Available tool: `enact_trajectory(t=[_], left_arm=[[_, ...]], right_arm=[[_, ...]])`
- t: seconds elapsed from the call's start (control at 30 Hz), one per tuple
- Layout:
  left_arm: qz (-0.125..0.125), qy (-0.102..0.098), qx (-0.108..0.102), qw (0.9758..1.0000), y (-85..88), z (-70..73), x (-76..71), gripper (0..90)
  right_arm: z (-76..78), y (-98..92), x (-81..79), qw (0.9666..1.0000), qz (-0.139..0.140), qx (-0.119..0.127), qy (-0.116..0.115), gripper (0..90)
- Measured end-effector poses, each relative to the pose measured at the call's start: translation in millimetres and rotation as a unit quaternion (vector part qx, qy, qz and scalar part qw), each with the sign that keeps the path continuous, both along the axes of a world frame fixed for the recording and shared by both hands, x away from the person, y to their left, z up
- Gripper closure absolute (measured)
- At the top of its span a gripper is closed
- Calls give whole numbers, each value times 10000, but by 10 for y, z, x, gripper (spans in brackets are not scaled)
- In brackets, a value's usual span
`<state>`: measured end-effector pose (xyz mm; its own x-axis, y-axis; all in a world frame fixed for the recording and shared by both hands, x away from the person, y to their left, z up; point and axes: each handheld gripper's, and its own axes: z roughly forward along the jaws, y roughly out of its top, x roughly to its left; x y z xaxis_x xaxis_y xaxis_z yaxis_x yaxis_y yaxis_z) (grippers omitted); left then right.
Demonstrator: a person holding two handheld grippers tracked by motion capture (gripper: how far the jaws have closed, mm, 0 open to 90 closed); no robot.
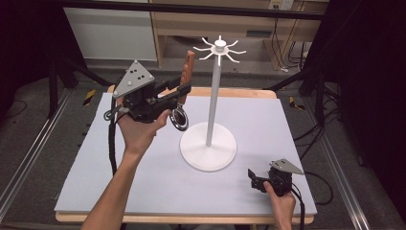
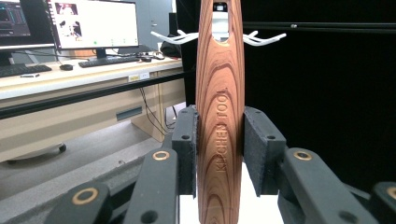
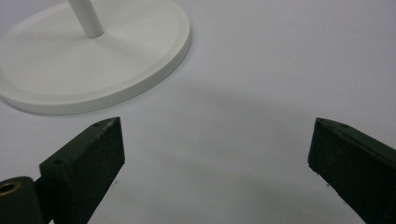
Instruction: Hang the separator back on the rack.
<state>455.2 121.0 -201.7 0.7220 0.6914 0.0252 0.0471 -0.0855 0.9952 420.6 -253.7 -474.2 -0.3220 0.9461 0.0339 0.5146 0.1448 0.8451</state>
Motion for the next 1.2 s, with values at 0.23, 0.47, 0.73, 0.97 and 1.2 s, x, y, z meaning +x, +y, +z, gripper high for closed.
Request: enact_trajectory(t=[0.23, 0.47, 0.73, 0.97, 1.2], left_arm=[[10, 30, 49, 10000, -45, 16, 28, 674], [18, 52, 96, 9999, -86, 22, 65, 674], [7, 112, 134, 9998, -132, -2, 104, 674], [32, 114, 176, 9998, -160, -3, 122, 674], [52, 139, 233, 9996, -192, -26, 149, 674]], right_arm=[[1, -5, 0, 10000, -10, 9, 1, 43], [1, -8, 0, 10000, -11, 11, -3, 43], [1, -8, -1, 10000, -13, 23, -1, 43], [1, -9, -2, 10000, -18, 35, 5, 43], [2, -10, -2, 10000, -22, 36, 5, 43]])
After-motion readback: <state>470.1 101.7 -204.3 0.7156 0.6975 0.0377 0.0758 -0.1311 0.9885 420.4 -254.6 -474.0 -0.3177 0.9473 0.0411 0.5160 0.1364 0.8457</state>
